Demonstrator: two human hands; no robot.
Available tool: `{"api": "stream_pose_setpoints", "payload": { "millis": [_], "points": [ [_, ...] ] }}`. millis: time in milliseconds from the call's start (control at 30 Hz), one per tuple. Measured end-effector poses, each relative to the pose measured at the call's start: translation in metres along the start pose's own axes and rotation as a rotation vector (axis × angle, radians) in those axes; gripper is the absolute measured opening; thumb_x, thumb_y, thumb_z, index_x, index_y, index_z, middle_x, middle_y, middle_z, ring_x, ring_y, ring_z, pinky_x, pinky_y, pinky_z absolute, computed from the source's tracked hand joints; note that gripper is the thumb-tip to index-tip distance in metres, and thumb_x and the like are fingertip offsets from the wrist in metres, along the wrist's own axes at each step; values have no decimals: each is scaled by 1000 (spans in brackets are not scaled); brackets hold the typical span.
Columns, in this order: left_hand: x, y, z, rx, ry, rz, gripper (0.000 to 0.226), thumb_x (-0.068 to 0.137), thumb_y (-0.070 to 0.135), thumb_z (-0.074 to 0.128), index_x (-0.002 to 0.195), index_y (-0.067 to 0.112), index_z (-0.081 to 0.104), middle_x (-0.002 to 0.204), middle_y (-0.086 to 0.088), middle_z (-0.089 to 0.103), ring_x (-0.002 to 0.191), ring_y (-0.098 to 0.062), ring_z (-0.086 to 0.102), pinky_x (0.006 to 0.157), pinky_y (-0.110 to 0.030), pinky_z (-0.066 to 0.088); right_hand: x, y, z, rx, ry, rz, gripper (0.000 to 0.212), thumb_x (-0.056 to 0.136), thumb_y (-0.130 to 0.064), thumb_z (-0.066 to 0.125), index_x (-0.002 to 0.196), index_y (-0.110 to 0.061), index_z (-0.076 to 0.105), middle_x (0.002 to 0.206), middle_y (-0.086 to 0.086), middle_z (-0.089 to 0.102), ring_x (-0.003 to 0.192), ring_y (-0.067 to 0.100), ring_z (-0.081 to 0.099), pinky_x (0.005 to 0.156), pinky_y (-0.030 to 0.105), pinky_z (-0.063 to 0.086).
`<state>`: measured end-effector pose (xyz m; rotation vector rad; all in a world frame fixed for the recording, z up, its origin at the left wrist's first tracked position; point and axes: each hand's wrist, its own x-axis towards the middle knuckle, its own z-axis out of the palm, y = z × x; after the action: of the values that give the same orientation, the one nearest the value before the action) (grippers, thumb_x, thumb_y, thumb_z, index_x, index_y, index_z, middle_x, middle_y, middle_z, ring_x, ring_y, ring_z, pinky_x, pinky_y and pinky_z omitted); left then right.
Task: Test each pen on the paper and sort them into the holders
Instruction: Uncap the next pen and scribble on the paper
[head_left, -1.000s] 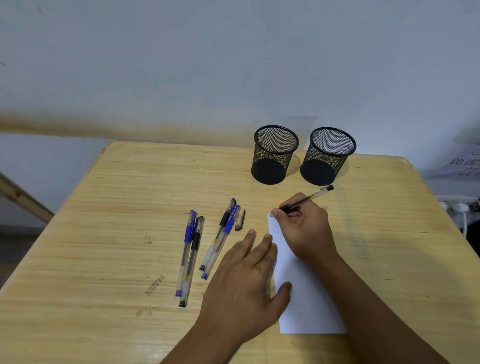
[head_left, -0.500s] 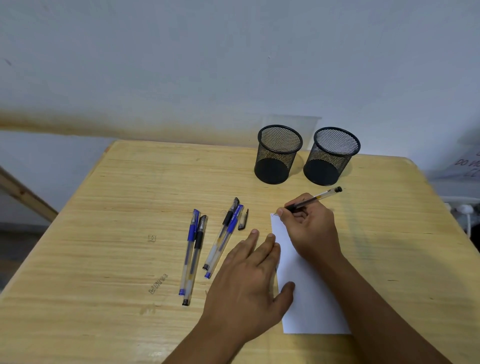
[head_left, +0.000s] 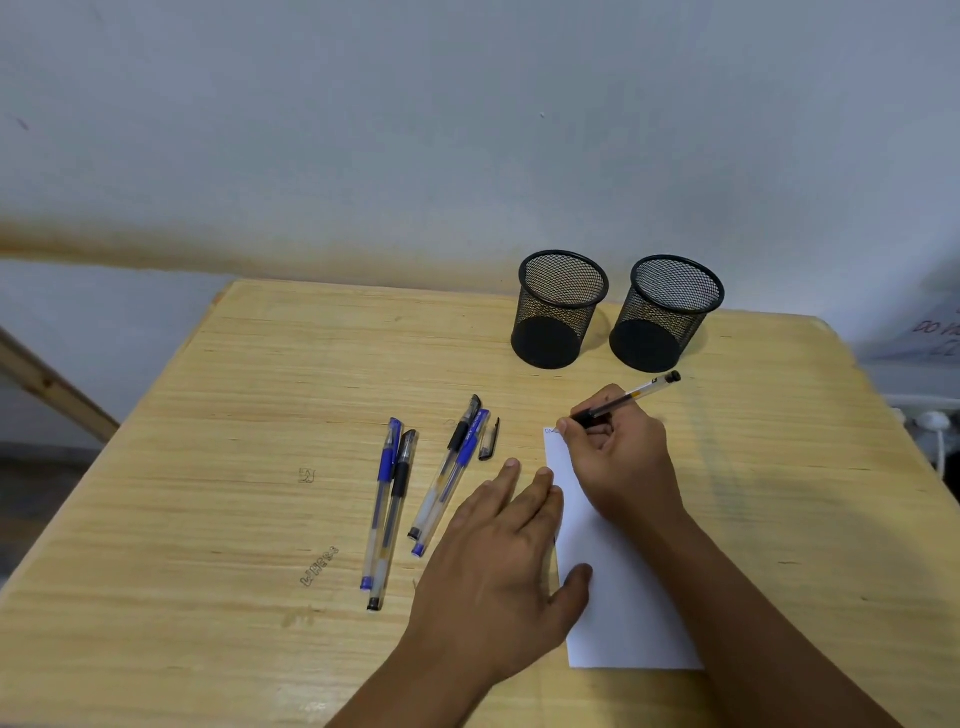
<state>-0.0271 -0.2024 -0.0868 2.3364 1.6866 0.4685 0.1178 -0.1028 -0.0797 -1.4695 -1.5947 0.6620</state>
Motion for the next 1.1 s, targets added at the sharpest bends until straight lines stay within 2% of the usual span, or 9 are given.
{"api": "stream_pose_setpoints", "payload": {
  "millis": [167, 300, 433, 600, 733, 867, 933, 1100],
  "points": [
    [0, -1, 1, -2, 0, 4, 71, 89, 62, 36, 148, 23, 39, 157, 7, 32, 150, -15, 9, 118, -32, 13, 0, -1, -1, -16, 12, 19, 11, 85, -17, 73, 85, -16, 62, 69, -10, 67, 68, -1, 68, 63, 11, 52],
    [0, -1, 1, 2, -1, 9, 71, 90, 62, 36, 148, 23, 38, 157, 7, 31, 150, -15, 9, 118, -32, 12, 0, -1, 0, 1, 9, 31, 11, 85, -15, 72, 85, -14, 61, 71, -6, 68, 69, 4, 69, 65, 15, 54],
    [0, -1, 1, -13, 5, 5, 69, 89, 61, 38, 146, 22, 41, 156, 7, 34, 150, -16, 12, 119, -33, 16, 0, 0, -1, 2, 52, 38, 10, 85, -15, 72, 85, -14, 61, 69, -11, 67, 71, 0, 68, 64, 15, 53],
    [0, -1, 1, -9, 2, 1, 71, 89, 62, 36, 148, 23, 38, 157, 8, 31, 150, -14, 8, 119, -32, 12, 1, 0, -1, -30, 48, 30, 10, 85, -18, 72, 86, -15, 63, 68, -17, 64, 73, -5, 66, 63, 12, 50],
    [0, -1, 2, -14, -5, 0, 71, 89, 63, 35, 149, 23, 37, 158, 8, 29, 150, -13, 6, 119, -33, 12, 1, 1, 0, -59, 46, 8, 10, 85, -18, 73, 87, -12, 65, 68, -13, 65, 68, 0, 67, 66, 15, 51],
    [0, -1, 3, -14, 2, 4, 71, 89, 62, 36, 148, 23, 39, 157, 8, 31, 150, -14, 8, 119, -33, 14, 0, 1, 0, -53, 42, 5, 10, 85, -15, 72, 85, -13, 63, 67, -16, 63, 67, -6, 66, 62, 6, 49],
    [0, -1, 3, -10, 2, -1, 71, 89, 62, 36, 148, 23, 39, 157, 8, 31, 150, -14, 9, 118, -32, 13, 1, 0, 0, -55, 51, 17, 9, 85, -16, 72, 86, -13, 63, 67, -19, 62, 67, -9, 65, 62, 6, 48],
    [0, -1, 2, -14, -8, 4, 73, 90, 64, 33, 150, 24, 34, 159, 9, 25, 150, -12, 3, 119, -32, 8, 0, -2, -1, -79, 24, 3, 9, 85, -16, 72, 87, -11, 64, 67, -9, 64, 65, 0, 65, 62, 9, 49]
  ]
}}
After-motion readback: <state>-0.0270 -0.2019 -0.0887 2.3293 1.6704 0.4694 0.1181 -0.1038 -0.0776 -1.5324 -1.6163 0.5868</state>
